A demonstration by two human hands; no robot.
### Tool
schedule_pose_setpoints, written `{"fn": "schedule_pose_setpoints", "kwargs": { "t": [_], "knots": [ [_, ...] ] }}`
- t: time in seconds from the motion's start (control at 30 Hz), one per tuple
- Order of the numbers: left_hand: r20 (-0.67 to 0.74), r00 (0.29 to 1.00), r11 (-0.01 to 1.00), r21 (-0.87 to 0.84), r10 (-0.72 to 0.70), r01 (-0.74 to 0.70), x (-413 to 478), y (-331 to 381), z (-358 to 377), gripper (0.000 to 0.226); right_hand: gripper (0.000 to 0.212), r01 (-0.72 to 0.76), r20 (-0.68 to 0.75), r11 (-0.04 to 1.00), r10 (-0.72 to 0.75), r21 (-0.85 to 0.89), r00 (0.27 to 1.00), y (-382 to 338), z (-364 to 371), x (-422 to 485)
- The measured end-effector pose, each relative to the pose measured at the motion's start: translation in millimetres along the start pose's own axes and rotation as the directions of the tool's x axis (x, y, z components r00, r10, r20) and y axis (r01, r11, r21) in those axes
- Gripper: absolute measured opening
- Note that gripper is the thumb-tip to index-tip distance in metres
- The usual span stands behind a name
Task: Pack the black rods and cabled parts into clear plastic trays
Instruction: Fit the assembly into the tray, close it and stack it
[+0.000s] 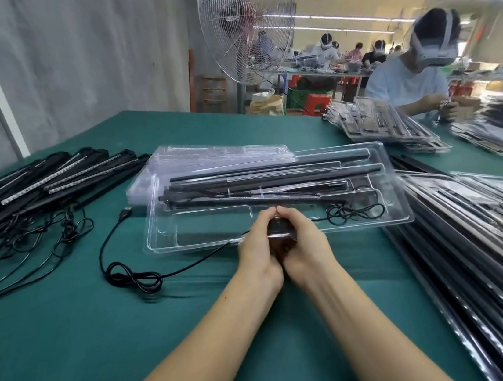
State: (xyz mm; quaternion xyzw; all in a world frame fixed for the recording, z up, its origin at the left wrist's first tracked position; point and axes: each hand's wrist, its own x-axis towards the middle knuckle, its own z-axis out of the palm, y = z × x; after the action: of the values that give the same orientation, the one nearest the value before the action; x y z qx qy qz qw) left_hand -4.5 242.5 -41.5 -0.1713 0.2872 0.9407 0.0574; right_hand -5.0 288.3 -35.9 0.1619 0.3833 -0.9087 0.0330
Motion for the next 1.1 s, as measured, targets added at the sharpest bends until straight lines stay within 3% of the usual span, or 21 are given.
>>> {"fn": "schedule_pose_setpoints", "kwargs": {
  "t": [0.1, 0.27, 0.4, 0.53, 0.67, 0.83, 1.1],
  "knots": [
    [0.008, 1.000, 1.000, 0.010, 0.017, -0.017, 2.6, 1.3, -2.4, 0.003, 0.008, -0.002, 0.000, 1.000, 0.002, 0.014, 1.000, 0.2, -0.4, -2.4],
    [0.029, 0.999, 0.999, 0.025, 0.031, -0.032, 4.3, 6.0, -2.4, 0.011, 0.015, -0.021, -0.029, 0.979, 0.027, 0.201, 0.999, 6.7, 3.3, -4.1],
    [0.055, 0.998, 0.999, 0.006, 0.033, -0.033, 3.0, 4.1, -5.7, 0.004, 0.016, -0.031, -0.013, 0.982, 0.034, 0.187, 0.999, 7.9, -0.9, -1.1],
    [0.130, 0.990, 0.999, -0.007, 0.054, -0.054, 1.1, -8.8, -10.1, 0.012, 0.012, -0.021, -0.016, 0.981, 0.024, 0.195, 1.000, 5.7, -6.1, -0.6],
    [0.080, 0.995, 0.998, -0.023, 0.055, -0.053, 3.7, -11.5, -10.1, 0.015, 0.011, -0.025, -0.041, 0.977, 0.034, 0.213, 0.999, 3.1, -9.1, 1.2],
    [0.105, 0.994, 1.000, -0.003, 0.022, -0.022, 4.7, -7.1, -11.7, 0.010, 0.026, -0.002, -0.020, 0.985, 0.006, 0.173, 1.000, 8.8, -9.6, 6.2],
    [0.096, 0.995, 0.999, 0.052, -0.018, 0.013, 5.4, -0.7, -11.7, 0.018, 0.016, 0.001, -0.071, 0.986, 0.011, 0.168, 0.997, 5.1, -10.1, 4.3]
  ]
}}
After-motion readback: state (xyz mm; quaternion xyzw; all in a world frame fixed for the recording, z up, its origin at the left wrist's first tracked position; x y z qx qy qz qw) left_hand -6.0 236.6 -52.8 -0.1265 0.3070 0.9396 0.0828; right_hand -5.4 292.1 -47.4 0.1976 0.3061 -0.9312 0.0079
